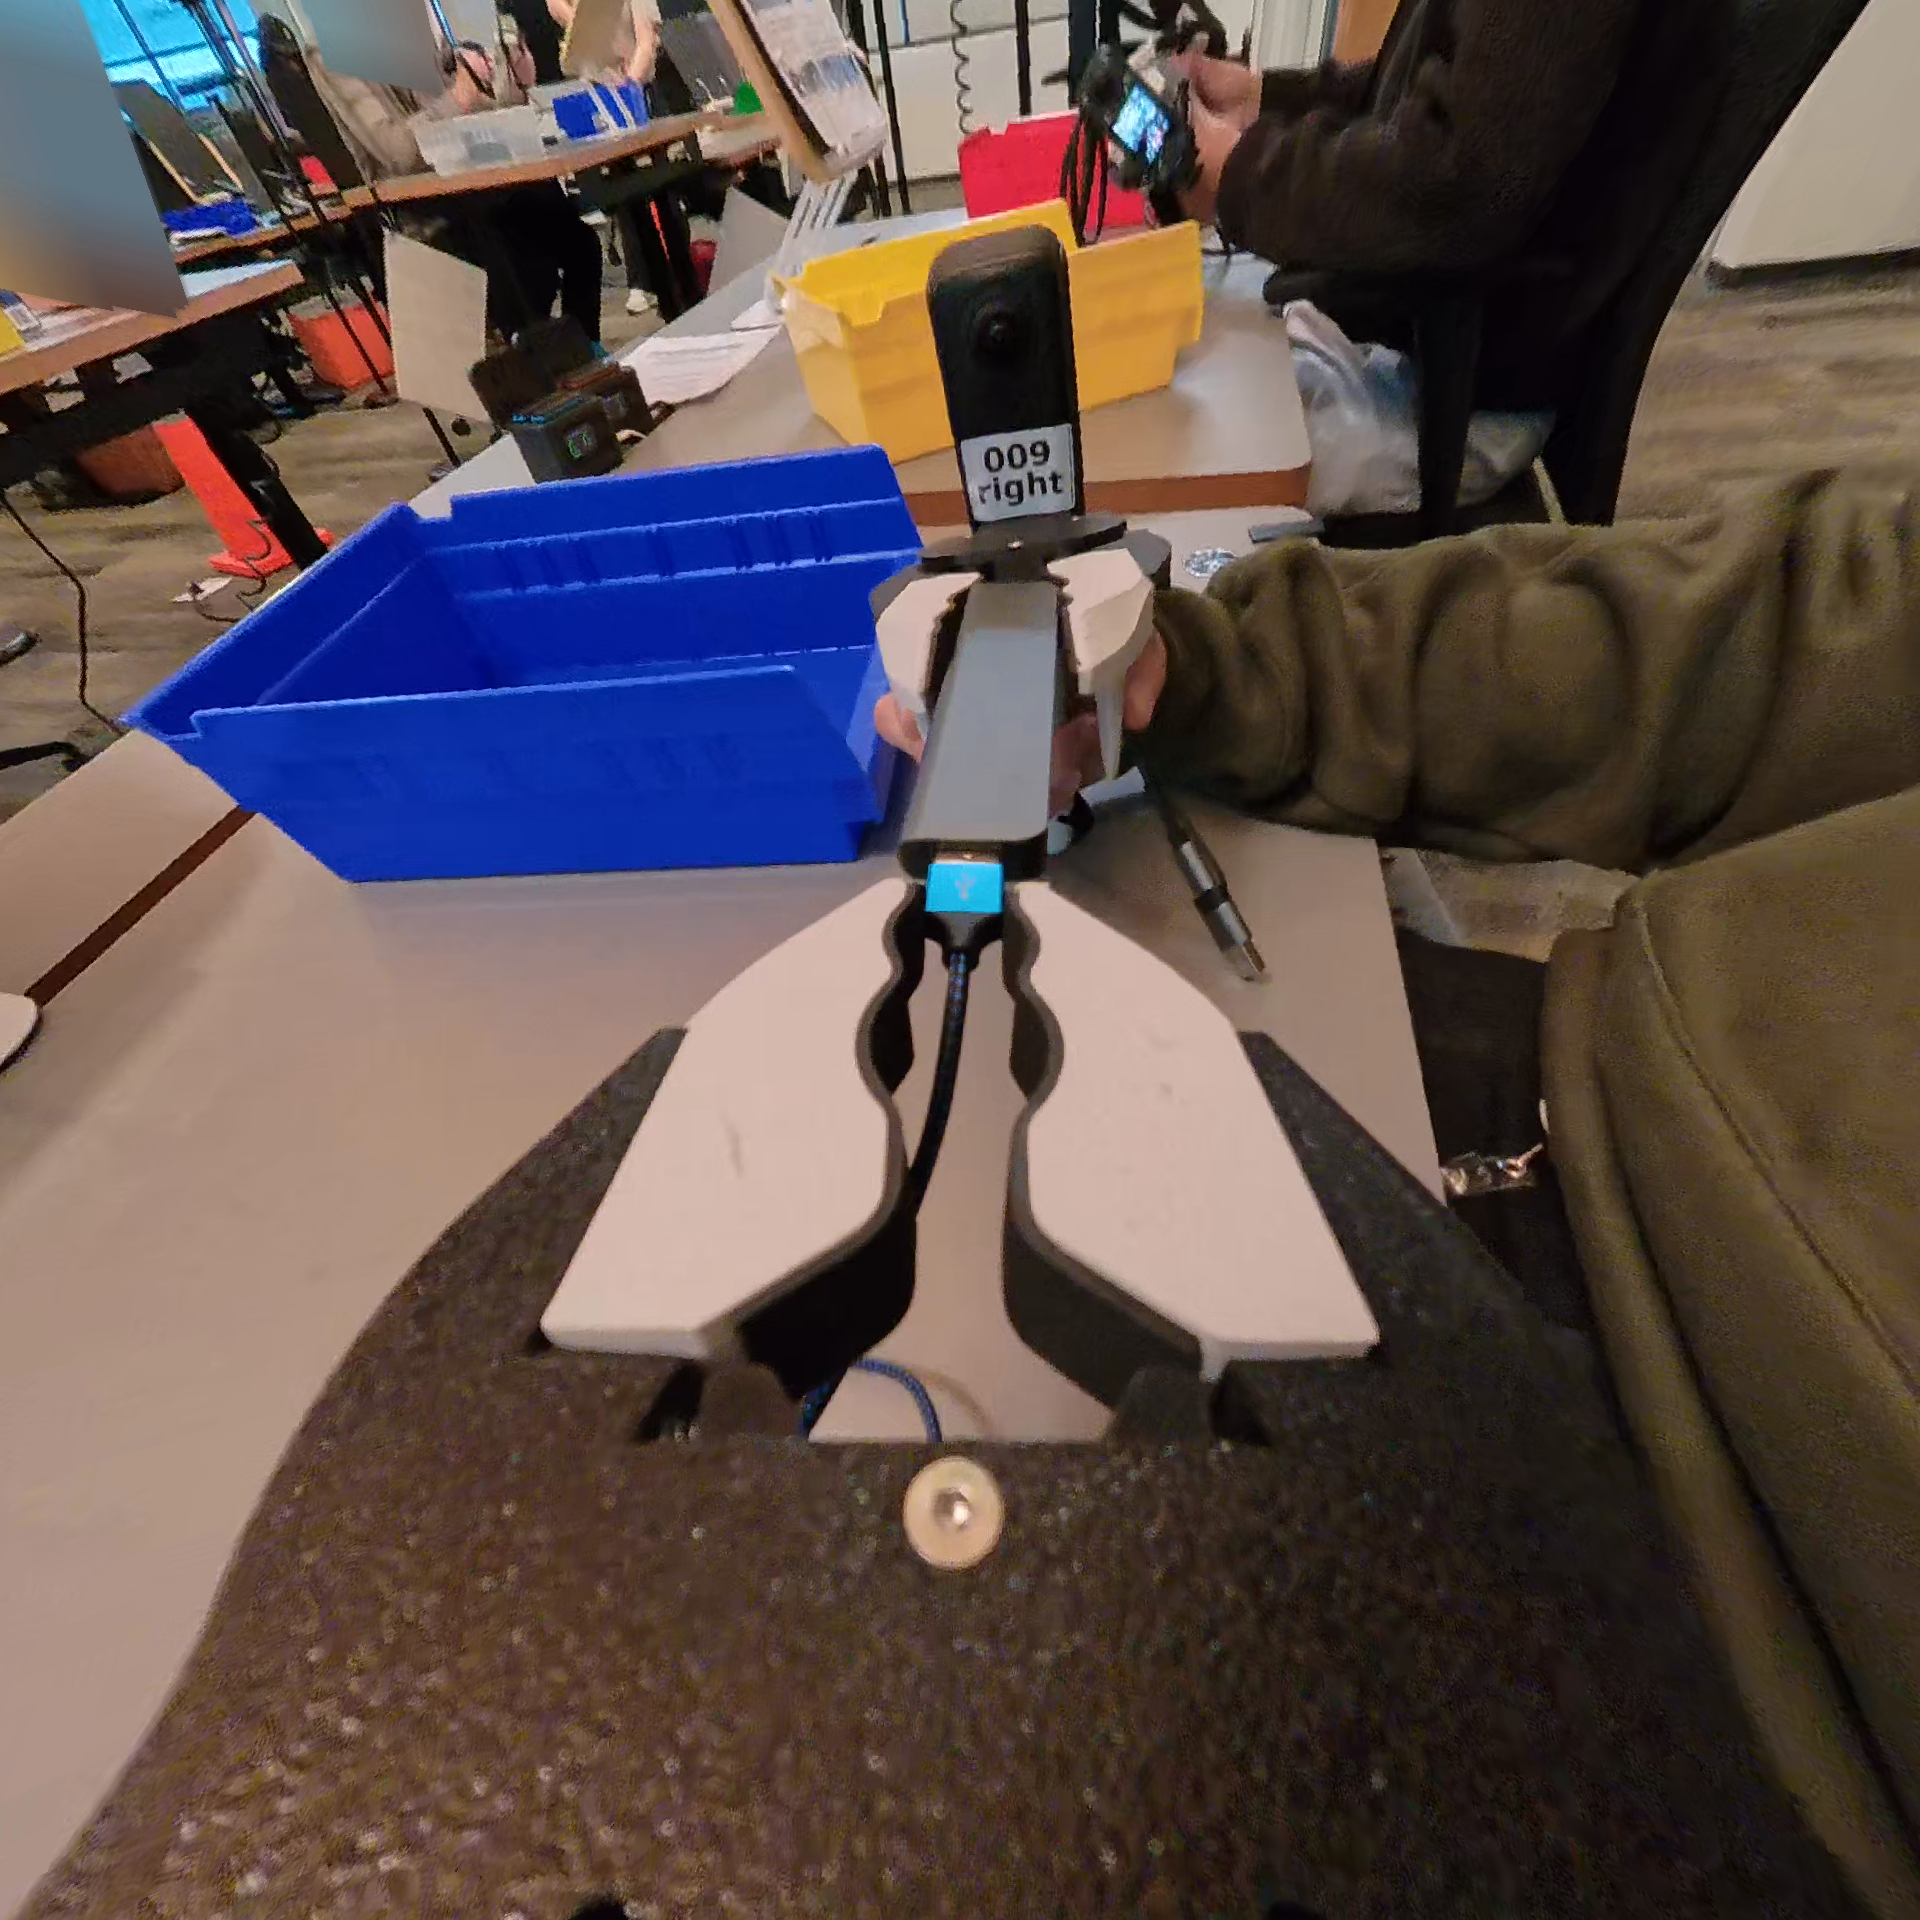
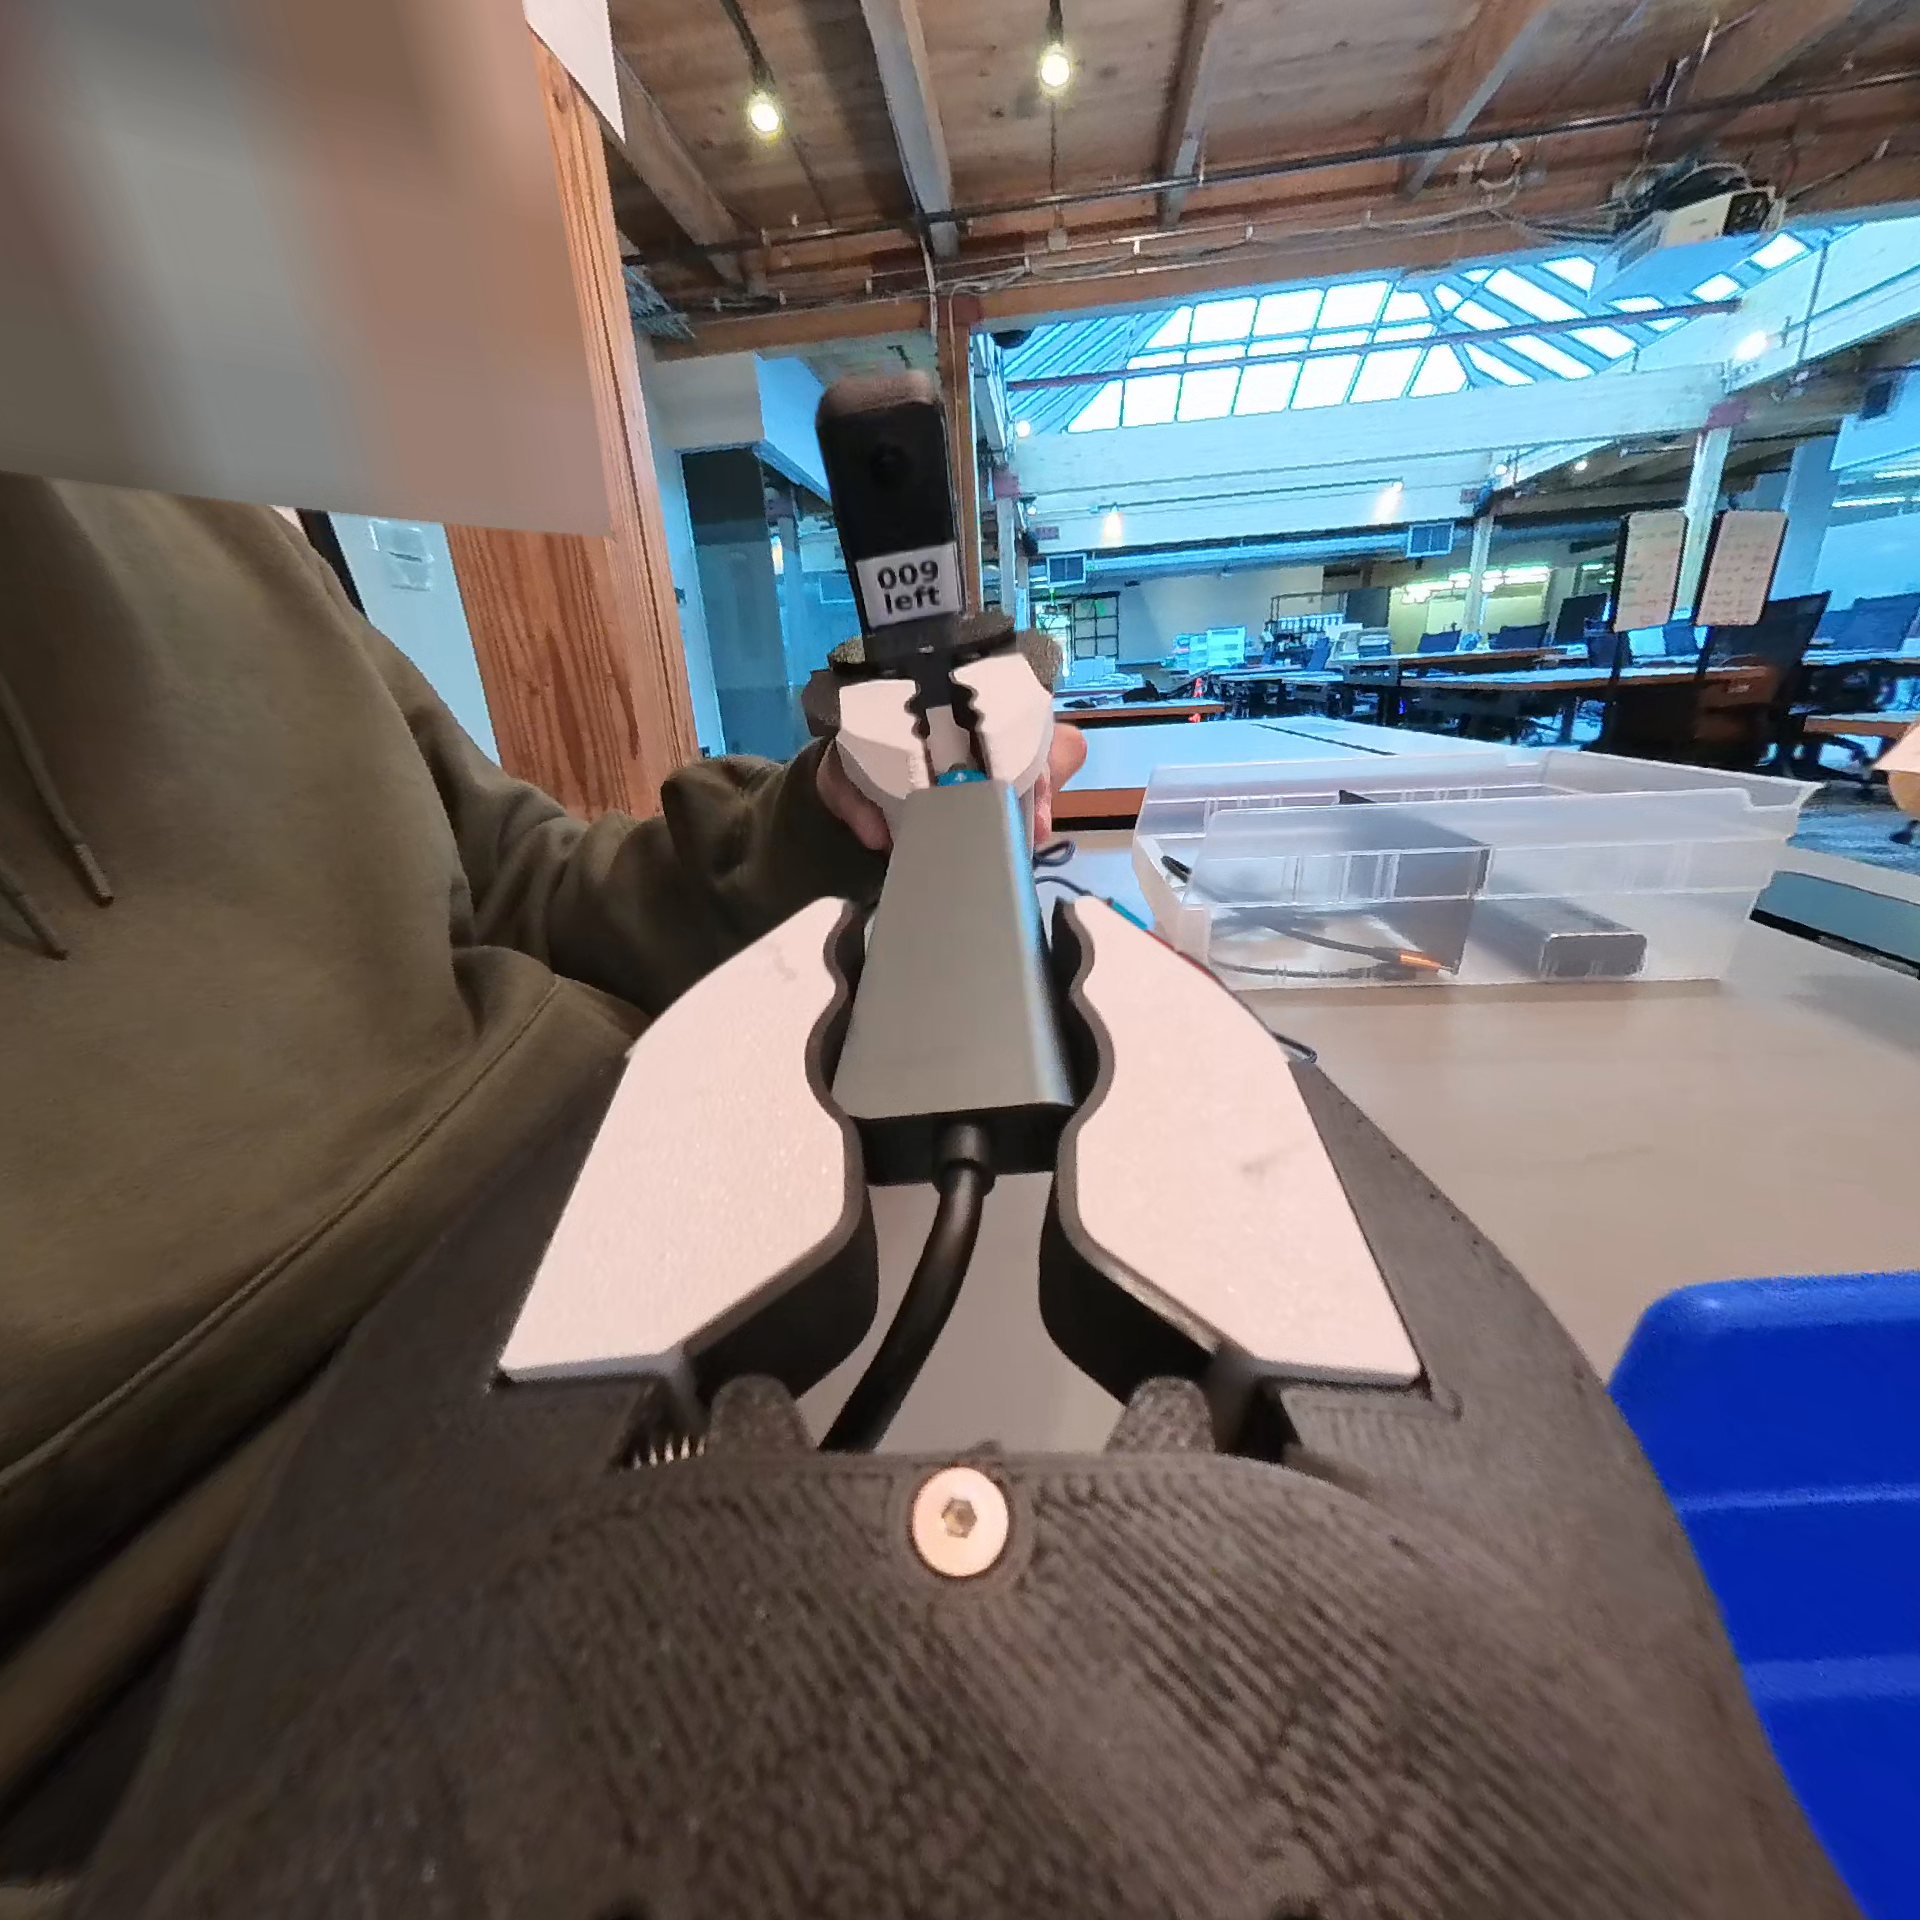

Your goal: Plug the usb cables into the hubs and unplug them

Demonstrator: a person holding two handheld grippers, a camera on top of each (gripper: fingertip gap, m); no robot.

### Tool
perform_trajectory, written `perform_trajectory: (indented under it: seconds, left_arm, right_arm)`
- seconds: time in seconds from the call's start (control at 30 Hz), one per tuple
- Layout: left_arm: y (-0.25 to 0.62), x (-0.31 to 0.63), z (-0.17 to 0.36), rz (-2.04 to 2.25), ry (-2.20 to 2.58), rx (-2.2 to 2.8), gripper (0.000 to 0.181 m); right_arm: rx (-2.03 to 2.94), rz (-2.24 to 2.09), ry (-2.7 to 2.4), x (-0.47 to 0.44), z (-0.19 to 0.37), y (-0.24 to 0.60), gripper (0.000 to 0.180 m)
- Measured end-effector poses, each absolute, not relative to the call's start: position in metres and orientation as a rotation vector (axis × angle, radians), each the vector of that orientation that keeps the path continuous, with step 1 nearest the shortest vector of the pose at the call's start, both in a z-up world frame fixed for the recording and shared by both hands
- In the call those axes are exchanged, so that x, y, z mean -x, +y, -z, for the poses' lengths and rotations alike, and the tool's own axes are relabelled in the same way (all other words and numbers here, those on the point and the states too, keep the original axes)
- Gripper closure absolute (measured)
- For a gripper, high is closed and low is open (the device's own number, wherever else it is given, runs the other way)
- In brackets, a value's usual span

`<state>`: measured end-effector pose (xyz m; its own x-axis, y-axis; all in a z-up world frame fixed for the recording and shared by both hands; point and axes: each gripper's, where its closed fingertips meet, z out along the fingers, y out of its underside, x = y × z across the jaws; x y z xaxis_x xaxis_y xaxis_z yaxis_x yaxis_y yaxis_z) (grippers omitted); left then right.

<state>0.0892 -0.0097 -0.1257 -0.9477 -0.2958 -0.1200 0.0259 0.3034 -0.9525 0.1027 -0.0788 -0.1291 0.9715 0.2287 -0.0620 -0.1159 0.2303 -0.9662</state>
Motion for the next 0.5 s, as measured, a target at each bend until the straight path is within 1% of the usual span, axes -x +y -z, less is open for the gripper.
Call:
perform_trajectory:
  seconds: [0.5]
  left_arm:
    - [-0.0107, -0.0923, 0.1274, 1.756, 2.300, 0.293, 0.167]
  right_arm:
    - [1.311, -0.246, -0.087, -0.1050, 0.1280, -0.0800, 0.144]
